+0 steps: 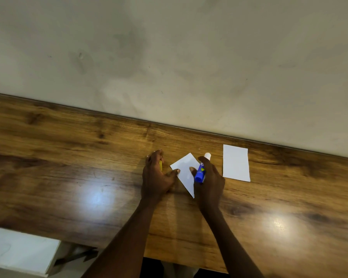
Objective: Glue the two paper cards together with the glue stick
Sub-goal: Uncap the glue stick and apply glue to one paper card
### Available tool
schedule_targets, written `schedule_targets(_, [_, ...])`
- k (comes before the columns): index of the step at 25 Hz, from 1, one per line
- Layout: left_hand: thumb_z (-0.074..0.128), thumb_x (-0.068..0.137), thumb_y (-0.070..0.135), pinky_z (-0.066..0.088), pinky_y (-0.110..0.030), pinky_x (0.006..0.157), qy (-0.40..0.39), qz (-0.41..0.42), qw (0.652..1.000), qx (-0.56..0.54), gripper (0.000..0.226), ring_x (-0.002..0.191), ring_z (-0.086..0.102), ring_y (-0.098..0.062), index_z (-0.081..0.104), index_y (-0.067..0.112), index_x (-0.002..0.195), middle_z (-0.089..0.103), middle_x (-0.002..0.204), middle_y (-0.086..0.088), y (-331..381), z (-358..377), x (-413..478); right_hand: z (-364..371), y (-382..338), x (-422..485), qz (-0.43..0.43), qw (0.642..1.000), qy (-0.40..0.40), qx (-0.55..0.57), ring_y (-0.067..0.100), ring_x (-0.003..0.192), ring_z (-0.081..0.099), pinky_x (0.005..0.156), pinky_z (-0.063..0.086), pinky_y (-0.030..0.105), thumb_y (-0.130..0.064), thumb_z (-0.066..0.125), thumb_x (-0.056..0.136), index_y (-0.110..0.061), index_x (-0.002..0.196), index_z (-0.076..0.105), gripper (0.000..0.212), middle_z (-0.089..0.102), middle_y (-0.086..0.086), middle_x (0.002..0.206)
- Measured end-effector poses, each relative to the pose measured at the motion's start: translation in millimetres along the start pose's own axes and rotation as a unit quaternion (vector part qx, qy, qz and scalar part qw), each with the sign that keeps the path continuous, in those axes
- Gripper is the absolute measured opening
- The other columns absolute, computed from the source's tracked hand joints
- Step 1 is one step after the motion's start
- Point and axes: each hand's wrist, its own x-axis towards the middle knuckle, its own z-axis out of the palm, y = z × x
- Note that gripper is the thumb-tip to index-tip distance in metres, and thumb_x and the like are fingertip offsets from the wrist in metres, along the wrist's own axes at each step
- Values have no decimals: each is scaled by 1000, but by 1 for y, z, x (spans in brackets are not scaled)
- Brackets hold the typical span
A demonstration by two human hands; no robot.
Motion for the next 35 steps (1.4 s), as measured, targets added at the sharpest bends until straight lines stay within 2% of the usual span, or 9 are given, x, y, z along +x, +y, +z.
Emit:
schedule_targets(4, [76,68,29,41,-48,102,-10,-8,1000,7,77,123,44,-35,39,8,131,54,127,-17,-1,1,1,5,6,-11,44,995,-52,-67,28,128,35,106,31,47,-27,68,77,-17,129,38,60,44,11,137])
schedule_targets(12, [75,69,29,40,-49,103,-16,-8,1000,9,75,126,42,-34,38,9,131,50,133,-15,-1,2,1,-3,-3,-2,90,993,-14,77,24,103,50,83,43,31,-15,78,65,-8,117,41,64,53,16,120])
schedule_targets(18, [75,69,26,40,-46,102,-12,-1,1000,4,73,120,47,-32,39,7,129,54,125,-16,1,1,0,-10,0,4,136,970,4,200,26,99,52,87,47,39,4,71,67,-5,120,39,63,51,18,120])
schedule_targets(21, [74,69,30,43,-45,98,-10,9,1000,-5,71,112,51,-32,42,5,127,58,116,-18,3,-2,-3,-17,3,16,47,990,-37,129,21,93,53,82,48,32,8,67,69,-5,118,43,56,57,20,113])
schedule_targets(24, [66,66,44,47,-38,87,-1,10,1000,-13,73,103,55,-32,46,3,122,60,107,-20,5,-3,-5,-27,-4,43,-97,984,-149,27,21,97,55,88,46,34,9,65,71,-7,117,45,53,59,17,113])
schedule_targets(27, [75,67,35,45,-46,96,-2,18,1000,-1,74,112,52,-34,44,1,125,58,116,-20,4,-2,-3,-29,-17,74,-220,918,-303,-129,28,115,48,100,36,41,10,63,72,-14,119,45,56,53,13,126])
schedule_targets(30, [76,67,27,43,-48,100,-3,19,1000,7,73,117,50,-31,42,2,127,56,123,-18,3,-1,-2,-20,-25,85,-299,854,-347,-248,27,122,41,96,25,39,6,61,75,-16,123,42,56,51,10,131])
schedule_targets(33, [77,66,24,45,-46,99,4,18,1000,8,73,114,51,-30,42,3,127,57,121,-17,2,-1,-1,-11,-21,77,-308,897,-262,-181,27,112,49,90,28,34,-5,67,75,-12,117,48,47,57,12,120])
schedule_targets(35, [77,66,25,45,-45,97,2,19,1000,6,74,117,50,-30,41,5,128,55,124,-17,1,-1,-1,-8,-17,59,-219,957,-183,43,14,85,58,75,39,19,-18,66,77,-6,106,54,33,62,11,97])
